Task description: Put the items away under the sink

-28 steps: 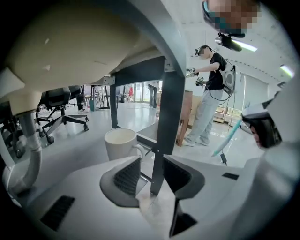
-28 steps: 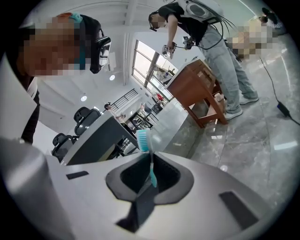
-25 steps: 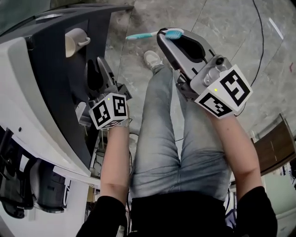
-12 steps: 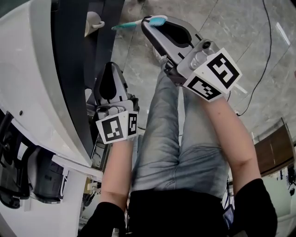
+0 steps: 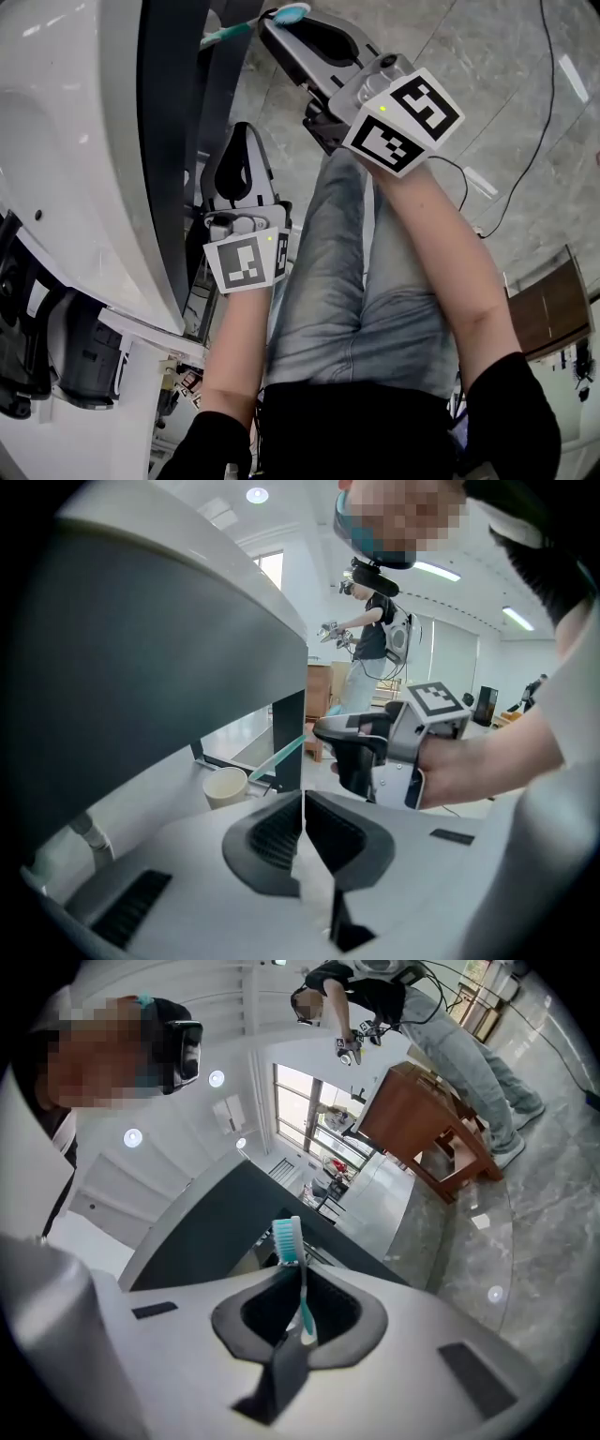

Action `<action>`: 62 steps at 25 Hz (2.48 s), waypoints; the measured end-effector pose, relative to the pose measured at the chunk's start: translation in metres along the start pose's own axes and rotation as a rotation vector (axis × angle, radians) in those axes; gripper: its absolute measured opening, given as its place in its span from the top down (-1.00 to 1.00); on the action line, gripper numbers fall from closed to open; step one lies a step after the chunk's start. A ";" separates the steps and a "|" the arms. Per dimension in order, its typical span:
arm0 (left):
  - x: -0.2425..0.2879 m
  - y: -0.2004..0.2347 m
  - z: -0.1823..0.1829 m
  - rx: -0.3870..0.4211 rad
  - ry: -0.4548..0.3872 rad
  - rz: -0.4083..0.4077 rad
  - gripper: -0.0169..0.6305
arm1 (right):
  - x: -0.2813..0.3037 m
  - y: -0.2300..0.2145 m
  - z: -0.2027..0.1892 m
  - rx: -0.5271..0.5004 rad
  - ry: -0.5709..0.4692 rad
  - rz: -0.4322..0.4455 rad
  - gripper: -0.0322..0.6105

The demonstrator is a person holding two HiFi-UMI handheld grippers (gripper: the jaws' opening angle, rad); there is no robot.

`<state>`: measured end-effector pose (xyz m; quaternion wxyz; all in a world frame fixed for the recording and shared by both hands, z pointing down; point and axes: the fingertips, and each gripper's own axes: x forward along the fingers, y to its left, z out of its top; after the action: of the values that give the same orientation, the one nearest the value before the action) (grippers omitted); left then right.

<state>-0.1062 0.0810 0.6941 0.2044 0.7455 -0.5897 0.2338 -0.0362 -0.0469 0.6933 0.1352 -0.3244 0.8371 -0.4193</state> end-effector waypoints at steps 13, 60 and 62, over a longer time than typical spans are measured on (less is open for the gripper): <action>-0.006 -0.006 -0.009 -0.007 0.009 -0.020 0.86 | 0.050 0.004 -0.030 -0.102 0.068 0.026 0.77; -0.022 -0.043 0.057 0.003 -0.068 -0.042 0.86 | -0.036 0.040 -0.014 -0.390 0.357 -0.032 0.66; -0.030 -0.047 0.068 -0.005 -0.076 -0.047 0.86 | -0.047 0.049 0.000 -0.391 0.346 -0.048 0.69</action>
<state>-0.0589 0.0751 0.6202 0.1890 0.7670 -0.5800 0.1991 -0.0221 0.0060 0.6523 -0.0852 -0.2877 0.9049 -0.3020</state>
